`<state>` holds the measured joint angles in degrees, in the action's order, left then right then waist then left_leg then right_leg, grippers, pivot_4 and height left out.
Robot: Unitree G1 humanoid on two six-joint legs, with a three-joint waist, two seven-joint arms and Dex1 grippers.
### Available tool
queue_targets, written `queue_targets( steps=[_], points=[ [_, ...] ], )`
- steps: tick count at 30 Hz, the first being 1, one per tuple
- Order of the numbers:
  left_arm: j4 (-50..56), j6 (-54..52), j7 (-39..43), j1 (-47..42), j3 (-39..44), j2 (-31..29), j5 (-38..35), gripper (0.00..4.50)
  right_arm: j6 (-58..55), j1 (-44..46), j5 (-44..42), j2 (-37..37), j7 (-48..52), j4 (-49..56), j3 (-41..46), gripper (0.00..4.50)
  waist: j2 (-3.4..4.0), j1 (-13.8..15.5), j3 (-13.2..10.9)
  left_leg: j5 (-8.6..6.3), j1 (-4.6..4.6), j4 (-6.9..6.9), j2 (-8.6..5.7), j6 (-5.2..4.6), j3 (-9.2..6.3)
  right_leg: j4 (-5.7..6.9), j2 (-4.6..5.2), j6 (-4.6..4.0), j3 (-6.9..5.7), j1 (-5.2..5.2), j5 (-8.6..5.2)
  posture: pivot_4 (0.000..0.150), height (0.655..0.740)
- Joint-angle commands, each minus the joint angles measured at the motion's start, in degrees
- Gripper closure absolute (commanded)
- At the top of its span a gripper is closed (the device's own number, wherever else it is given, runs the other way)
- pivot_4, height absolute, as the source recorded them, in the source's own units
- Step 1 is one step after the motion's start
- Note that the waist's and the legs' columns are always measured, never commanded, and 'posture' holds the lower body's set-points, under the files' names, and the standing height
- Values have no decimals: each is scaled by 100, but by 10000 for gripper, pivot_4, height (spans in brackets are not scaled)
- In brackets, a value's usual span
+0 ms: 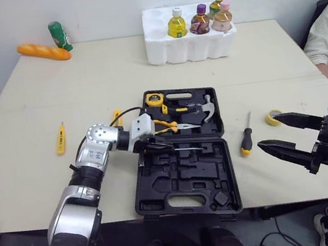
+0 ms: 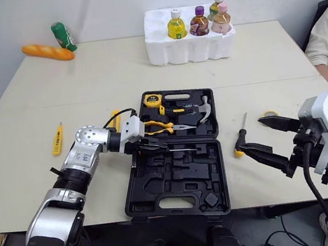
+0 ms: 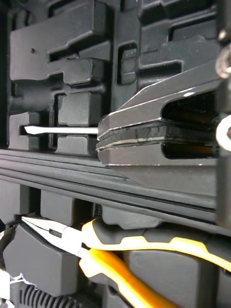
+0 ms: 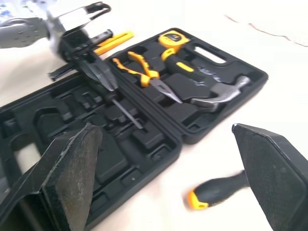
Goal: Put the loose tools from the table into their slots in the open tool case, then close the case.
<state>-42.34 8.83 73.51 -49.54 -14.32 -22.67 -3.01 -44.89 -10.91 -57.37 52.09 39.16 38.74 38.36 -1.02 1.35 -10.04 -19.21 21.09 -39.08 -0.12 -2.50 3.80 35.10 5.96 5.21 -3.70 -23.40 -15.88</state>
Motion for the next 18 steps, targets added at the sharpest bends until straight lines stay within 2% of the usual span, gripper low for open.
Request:
queue_targets(
  steps=[1,5,7,9,14,18],
  points=[
    [-669,245,-370,163,-693,-34,1005,44776,83,16,109,-50,-94,1,-25,0,11,4,56,-1,-1,0,0,1,0,-2,0,0,0,1,0,1500,7367],
    [-710,596,-676,136,-935,4,1296,44776,103,19,237,-80,-144,-80,-68,0,41,6,140,-6,-19,0,-1,-6,1,-7,6,0,1,22,0,1500,7367],
    [-606,661,-550,191,-922,31,1204,44776,116,17,303,-112,-151,-99,-111,0,46,2,145,-14,-72,11,0,-8,-2,-24,11,-2,0,79,-2,1500,7367],
    [-550,503,-529,168,-779,89,1039,44776,123,14,355,-143,-165,-92,-164,0,59,-2,157,-23,-92,18,4,-11,-8,-38,11,-4,0,104,-3,1500,7367],
    [-711,240,-749,-146,-85,211,502,44776,95,14,380,-165,-143,-63,-225,0,70,27,161,-27,-78,17,1,-20,-13,-48,21,-3,-4,92,-3,1500,7367],
    [-472,94,-239,-172,385,168,-130,44776,130,50,428,-155,-92,-119,-358,0,56,-10,139,-26,-62,15,-1,-23,-14,-49,25,-1,-7,78,-2,1500,7367]
  ],
)
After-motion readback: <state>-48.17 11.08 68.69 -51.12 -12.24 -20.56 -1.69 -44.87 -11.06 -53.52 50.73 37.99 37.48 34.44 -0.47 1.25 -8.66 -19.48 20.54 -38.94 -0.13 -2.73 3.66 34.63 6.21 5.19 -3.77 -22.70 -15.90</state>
